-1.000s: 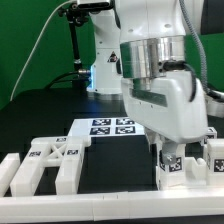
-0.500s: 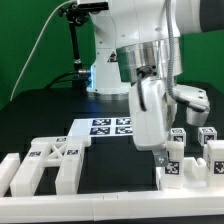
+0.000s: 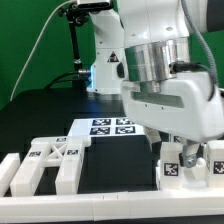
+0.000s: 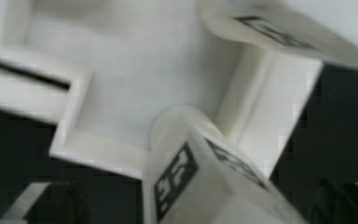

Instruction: Assemble chair

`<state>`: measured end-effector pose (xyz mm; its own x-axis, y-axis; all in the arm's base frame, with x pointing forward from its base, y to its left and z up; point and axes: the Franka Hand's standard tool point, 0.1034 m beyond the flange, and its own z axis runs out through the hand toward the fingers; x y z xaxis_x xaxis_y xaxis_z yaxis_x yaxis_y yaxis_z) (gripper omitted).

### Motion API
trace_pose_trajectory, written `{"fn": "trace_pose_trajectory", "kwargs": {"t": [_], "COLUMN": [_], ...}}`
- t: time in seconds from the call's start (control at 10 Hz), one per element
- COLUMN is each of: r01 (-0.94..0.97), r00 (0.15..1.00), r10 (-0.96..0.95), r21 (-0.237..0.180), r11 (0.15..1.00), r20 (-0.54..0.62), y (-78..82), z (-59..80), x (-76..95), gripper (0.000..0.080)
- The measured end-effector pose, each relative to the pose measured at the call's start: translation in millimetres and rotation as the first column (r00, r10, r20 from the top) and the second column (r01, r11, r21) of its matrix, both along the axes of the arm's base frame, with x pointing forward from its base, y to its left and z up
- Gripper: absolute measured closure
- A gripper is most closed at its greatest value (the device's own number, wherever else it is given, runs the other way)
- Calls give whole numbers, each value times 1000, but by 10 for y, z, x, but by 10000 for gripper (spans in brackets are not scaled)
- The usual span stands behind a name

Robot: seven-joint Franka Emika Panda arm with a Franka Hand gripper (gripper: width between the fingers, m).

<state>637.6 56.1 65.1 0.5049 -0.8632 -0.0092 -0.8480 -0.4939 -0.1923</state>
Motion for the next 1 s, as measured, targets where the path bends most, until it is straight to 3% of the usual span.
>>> {"fn": "trace_pose_trajectory", "kwargs": {"t": [0.4, 0.6, 0.7, 0.8, 0.9, 1.0], "r01": [-256, -546, -517, -500, -490, -464], "r00": [966, 832, 851, 862, 867, 882], "r10": [258, 554, 524, 507, 497, 470], "r21": [-59, -149, -143, -139, -137, -131], "r11": [965, 824, 844, 855, 861, 876], "r20": [23, 17, 20, 20, 20, 21], "y": [11, 7, -1, 4, 3, 4], "z": [-10, 51, 44, 44, 43, 43], "x": [-27, 50, 46, 46, 45, 45], "gripper": [150, 150, 150, 252, 252, 436]}}
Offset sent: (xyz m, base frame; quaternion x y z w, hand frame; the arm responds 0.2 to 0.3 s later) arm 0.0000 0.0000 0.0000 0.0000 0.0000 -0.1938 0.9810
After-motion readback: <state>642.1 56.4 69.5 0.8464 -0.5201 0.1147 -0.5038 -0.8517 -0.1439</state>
